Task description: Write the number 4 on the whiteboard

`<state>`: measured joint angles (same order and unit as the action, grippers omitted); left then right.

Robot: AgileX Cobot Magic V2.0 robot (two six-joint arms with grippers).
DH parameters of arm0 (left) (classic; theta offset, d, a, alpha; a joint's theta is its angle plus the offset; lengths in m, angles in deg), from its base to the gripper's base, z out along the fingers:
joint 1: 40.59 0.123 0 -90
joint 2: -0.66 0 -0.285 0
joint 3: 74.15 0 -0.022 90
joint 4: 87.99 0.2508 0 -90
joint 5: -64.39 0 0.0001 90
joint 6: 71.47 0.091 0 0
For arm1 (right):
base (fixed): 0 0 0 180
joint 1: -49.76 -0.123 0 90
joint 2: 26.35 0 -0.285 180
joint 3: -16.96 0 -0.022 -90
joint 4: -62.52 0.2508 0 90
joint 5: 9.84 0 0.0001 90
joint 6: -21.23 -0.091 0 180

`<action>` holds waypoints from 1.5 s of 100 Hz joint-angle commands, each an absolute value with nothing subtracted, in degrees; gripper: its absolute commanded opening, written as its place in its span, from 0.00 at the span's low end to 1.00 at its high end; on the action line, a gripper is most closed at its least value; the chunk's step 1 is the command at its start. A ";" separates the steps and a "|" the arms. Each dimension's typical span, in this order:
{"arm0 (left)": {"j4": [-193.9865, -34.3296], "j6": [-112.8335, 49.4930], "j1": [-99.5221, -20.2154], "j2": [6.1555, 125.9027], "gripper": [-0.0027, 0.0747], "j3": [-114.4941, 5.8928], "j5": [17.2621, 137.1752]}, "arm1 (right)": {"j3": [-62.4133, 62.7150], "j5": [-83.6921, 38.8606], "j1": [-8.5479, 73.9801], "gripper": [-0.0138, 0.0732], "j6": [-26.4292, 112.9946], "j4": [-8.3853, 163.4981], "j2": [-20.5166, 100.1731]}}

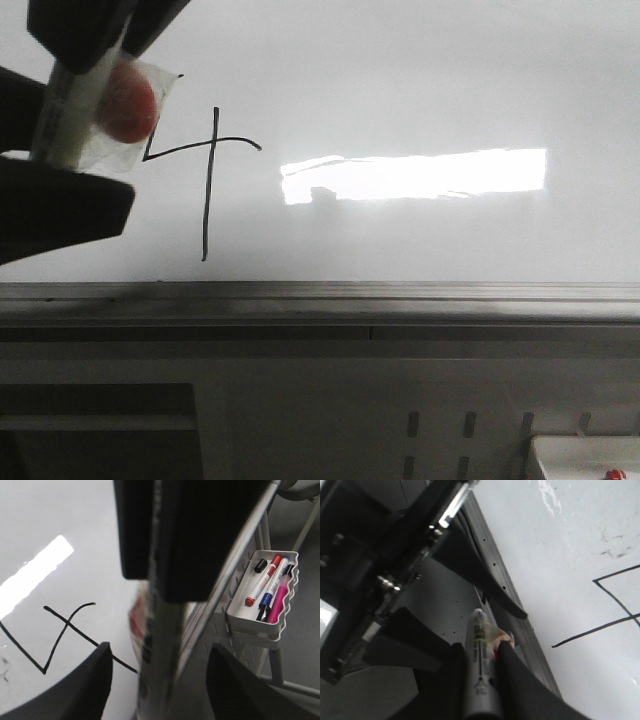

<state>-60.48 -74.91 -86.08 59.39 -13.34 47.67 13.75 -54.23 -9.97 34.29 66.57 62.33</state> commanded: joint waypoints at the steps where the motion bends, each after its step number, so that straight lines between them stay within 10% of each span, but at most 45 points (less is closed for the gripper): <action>1: -62.32 -75.11 -85.65 61.00 0.50 -16.44 42.73 | 15.82 -52.32 -10.15 0.09 34.61 65.97 60.60; 26: -63.33 -75.21 -85.64 60.60 0.19 -16.58 43.44 | 15.82 -52.82 -9.67 0.09 33.82 64.13 60.60; 60: -63.33 -75.21 -85.64 60.01 0.17 -16.58 46.24 | 15.82 -53.63 -8.80 0.09 33.26 64.01 60.50; 76: -63.33 -75.21 -85.64 60.01 0.01 -16.58 45.76 | 15.82 -53.63 -8.80 0.10 34.81 64.14 60.50; 103: -69.49 -75.76 -85.64 60.01 0.01 -16.58 46.00 | 15.82 -47.36 -7.41 0.94 34.24 60.59 60.18; 150: -111.44 -75.76 -76.72 61.16 0.01 -18.93 56.16 | 15.82 -49.16 0.90 0.78 31.35 60.20 53.41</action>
